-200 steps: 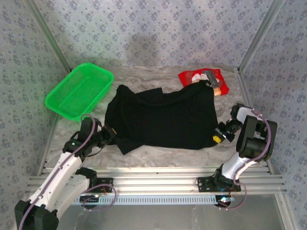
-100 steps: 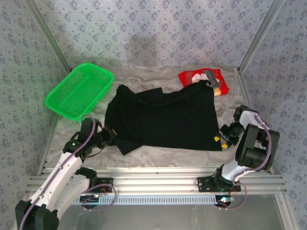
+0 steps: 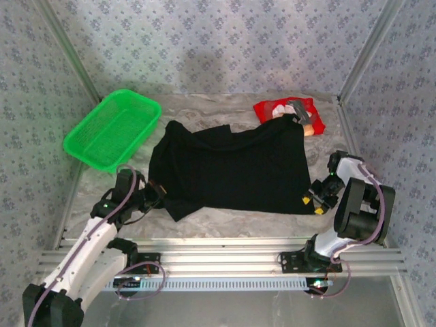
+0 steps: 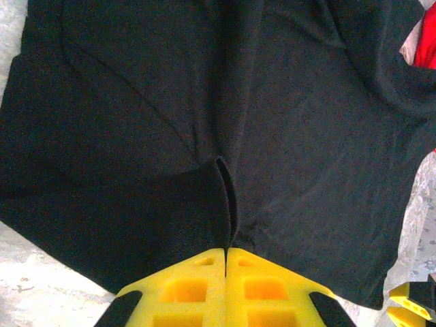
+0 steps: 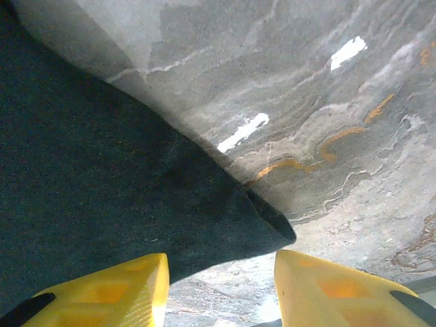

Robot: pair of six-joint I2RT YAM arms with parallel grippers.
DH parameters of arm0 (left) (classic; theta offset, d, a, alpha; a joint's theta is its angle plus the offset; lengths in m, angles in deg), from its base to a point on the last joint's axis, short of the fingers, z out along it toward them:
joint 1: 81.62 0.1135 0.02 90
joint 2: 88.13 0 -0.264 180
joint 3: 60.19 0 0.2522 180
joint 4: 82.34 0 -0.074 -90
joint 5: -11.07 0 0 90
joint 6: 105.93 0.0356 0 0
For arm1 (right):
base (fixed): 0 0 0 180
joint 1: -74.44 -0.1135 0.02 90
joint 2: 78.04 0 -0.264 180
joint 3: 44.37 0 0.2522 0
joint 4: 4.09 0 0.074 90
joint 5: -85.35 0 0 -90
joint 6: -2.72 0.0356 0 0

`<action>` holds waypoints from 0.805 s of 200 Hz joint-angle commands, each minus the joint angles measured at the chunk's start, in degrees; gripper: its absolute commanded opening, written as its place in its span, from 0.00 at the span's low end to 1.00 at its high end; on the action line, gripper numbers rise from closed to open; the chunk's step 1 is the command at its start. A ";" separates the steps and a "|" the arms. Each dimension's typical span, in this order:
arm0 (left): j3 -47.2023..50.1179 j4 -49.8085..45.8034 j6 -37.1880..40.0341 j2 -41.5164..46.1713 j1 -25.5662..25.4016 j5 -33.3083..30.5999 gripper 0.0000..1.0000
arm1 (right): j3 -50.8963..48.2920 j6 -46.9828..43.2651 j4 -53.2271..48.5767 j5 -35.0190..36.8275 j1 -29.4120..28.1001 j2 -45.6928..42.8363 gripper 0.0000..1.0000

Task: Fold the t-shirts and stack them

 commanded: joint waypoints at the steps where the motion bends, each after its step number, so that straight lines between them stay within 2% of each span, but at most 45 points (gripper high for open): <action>1: -0.11 0.78 -0.03 0.32 0.34 1.20 0.00 | -0.45 2.33 1.59 -0.23 -0.31 1.36 0.47; 26: -0.03 0.11 0.19 0.37 0.34 1.20 0.00 | 0.97 2.40 2.65 0.00 -0.35 4.18 0.45; 52: 0.06 -0.20 0.10 1.01 0.44 0.89 0.00 | 1.07 3.42 5.31 -0.57 -0.68 6.17 0.37; 62: -0.02 -0.27 0.02 1.28 0.63 0.78 0.00 | 0.91 3.80 6.29 -0.82 -1.08 6.83 0.32; 85: -1.16 -1.40 0.56 1.66 1.75 1.08 0.00 | 1.51 4.18 6.67 -1.87 -0.80 6.85 0.07; 96: -2.76 -2.68 1.42 1.98 2.37 0.85 0.00 | 2.80 3.79 5.95 -1.86 -0.77 5.47 0.00; 127: -10.46 -6.32 4.11 1.20 4.99 0.11 0.00 | 8.87 2.15 1.99 -4.70 0.36 0.03 0.00; 161: -26.03 -9.02 8.08 -4.25 6.46 -0.66 0.00 | 19.74 3.15 0.16 -15.22 2.13 -6.75 0.00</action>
